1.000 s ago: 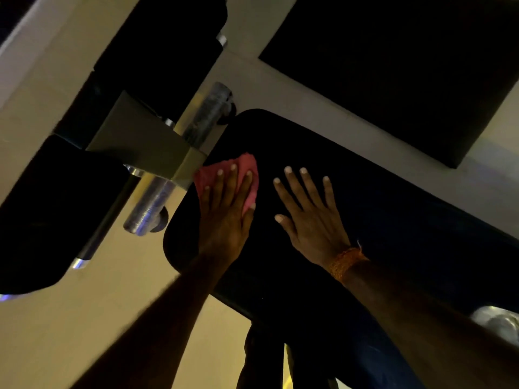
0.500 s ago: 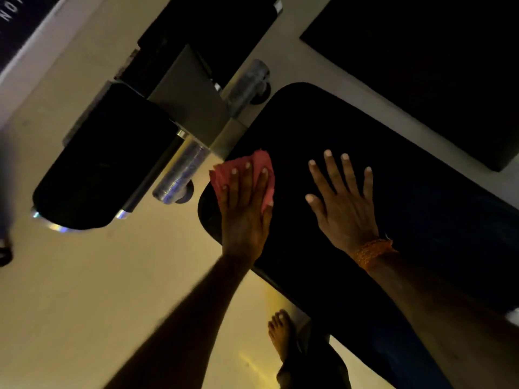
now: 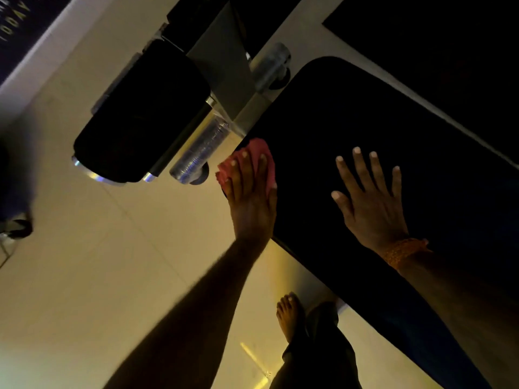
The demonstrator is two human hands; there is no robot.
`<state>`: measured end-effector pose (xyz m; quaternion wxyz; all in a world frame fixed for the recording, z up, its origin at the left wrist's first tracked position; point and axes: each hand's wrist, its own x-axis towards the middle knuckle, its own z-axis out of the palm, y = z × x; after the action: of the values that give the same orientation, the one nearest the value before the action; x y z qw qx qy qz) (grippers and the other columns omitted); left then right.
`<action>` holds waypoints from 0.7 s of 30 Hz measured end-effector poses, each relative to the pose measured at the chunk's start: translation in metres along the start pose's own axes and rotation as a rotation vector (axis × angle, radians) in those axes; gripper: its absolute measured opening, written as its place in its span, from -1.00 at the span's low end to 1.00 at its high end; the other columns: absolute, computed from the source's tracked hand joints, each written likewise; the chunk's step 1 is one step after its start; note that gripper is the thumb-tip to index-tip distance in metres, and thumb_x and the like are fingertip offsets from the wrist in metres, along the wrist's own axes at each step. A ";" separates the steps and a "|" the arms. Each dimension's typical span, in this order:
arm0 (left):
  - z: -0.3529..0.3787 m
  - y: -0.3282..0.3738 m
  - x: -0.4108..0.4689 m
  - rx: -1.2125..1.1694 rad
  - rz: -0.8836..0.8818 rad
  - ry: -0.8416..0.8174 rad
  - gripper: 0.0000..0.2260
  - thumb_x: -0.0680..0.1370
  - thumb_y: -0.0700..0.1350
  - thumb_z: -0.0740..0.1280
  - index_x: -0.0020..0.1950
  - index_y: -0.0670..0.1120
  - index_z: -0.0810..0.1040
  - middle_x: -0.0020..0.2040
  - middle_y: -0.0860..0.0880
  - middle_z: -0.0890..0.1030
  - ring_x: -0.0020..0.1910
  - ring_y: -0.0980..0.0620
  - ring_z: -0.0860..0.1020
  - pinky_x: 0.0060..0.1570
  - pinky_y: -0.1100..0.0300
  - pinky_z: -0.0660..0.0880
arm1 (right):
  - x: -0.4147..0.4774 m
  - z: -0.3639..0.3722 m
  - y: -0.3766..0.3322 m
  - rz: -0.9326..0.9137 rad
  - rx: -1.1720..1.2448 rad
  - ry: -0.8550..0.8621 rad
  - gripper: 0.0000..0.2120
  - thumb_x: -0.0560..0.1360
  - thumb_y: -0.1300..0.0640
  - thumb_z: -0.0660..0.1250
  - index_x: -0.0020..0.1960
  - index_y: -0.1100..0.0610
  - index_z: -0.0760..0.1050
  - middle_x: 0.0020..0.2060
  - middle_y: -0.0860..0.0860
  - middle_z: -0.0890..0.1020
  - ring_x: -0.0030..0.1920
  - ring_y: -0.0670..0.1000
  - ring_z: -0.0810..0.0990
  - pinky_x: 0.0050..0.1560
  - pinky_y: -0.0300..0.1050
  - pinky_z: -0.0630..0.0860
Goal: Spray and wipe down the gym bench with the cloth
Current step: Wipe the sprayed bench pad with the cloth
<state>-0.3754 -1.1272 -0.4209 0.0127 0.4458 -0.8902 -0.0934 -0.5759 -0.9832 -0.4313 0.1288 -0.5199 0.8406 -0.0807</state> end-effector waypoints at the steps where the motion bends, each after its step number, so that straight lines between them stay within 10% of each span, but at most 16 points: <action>1: -0.001 0.001 0.007 0.007 -0.074 -0.008 -0.43 0.72 0.10 -0.21 0.67 -0.13 0.09 0.68 -0.19 0.04 0.67 -0.25 -0.05 0.59 -0.29 -0.09 | -0.005 0.001 0.002 0.008 -0.009 -0.005 -0.38 0.69 -0.22 -0.07 0.69 -0.07 -0.07 0.70 0.03 -0.05 0.69 0.16 -0.10 0.58 0.46 -0.05; 9: 0.007 0.017 -0.037 -0.015 0.340 -0.073 -0.48 0.70 0.11 0.02 0.64 -0.03 0.24 0.66 -0.16 0.15 0.65 -0.26 0.06 0.55 -0.32 0.07 | -0.041 0.000 0.011 0.080 -0.018 -0.025 -0.38 0.69 -0.22 -0.09 0.69 -0.08 -0.08 0.70 0.03 -0.06 0.69 0.15 -0.11 0.59 0.43 -0.05; 21: 0.018 0.079 0.015 0.016 0.338 -0.096 -0.47 0.71 0.16 -0.03 0.68 0.07 0.09 0.69 -0.08 0.06 0.67 -0.19 0.00 0.59 -0.25 0.03 | -0.068 -0.003 0.044 0.289 0.020 0.017 -0.38 0.69 -0.26 -0.14 0.69 -0.06 -0.06 0.69 0.06 -0.06 0.68 0.17 -0.10 0.59 0.42 -0.09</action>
<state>-0.4481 -1.0901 -0.4250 -0.0179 0.2850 -0.9527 -0.1039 -0.5857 -0.9026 -0.4310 0.1372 -0.3917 0.9068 -0.0738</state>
